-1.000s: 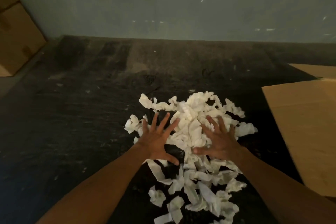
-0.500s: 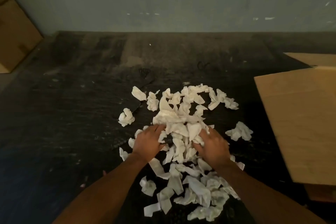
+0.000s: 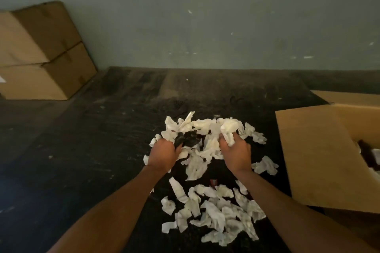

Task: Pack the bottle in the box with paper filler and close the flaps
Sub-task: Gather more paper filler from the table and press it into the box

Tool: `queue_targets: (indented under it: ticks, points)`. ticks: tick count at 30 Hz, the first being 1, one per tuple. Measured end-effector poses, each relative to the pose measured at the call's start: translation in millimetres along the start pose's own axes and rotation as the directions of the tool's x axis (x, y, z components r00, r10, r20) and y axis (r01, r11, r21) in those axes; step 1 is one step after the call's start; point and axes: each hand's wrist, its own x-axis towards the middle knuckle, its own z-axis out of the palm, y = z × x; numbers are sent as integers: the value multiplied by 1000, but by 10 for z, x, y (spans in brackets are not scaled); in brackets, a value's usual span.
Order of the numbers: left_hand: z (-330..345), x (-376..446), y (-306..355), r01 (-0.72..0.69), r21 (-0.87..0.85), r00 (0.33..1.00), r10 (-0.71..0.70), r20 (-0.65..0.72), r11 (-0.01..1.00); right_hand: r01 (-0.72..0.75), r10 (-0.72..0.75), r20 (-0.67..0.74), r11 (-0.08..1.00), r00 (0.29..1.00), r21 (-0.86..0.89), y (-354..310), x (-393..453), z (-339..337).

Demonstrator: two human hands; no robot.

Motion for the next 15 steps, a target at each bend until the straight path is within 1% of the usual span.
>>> queue_targets:
  ticks: [1,4,7,15]
  points:
    - [-72,-25,25,15,-11,1000,-15,-13,1000,1,-1,-2,1000,1000,8,-47,18,-42]
    - [-367,-225,139,48,-55,997,-51,-66,997,67,-65,-43,996,997,53,-254,-27,-316]
    - [-613,-448,245,62,-76,992,-70,-104,995,128,-127,-52,991,991,25,-443,-103,-634]
    - [-1047,-1272,475,5,-153,979,-36,-202,988,187,-182,-74,980,980,69,-663,-520,-1565]
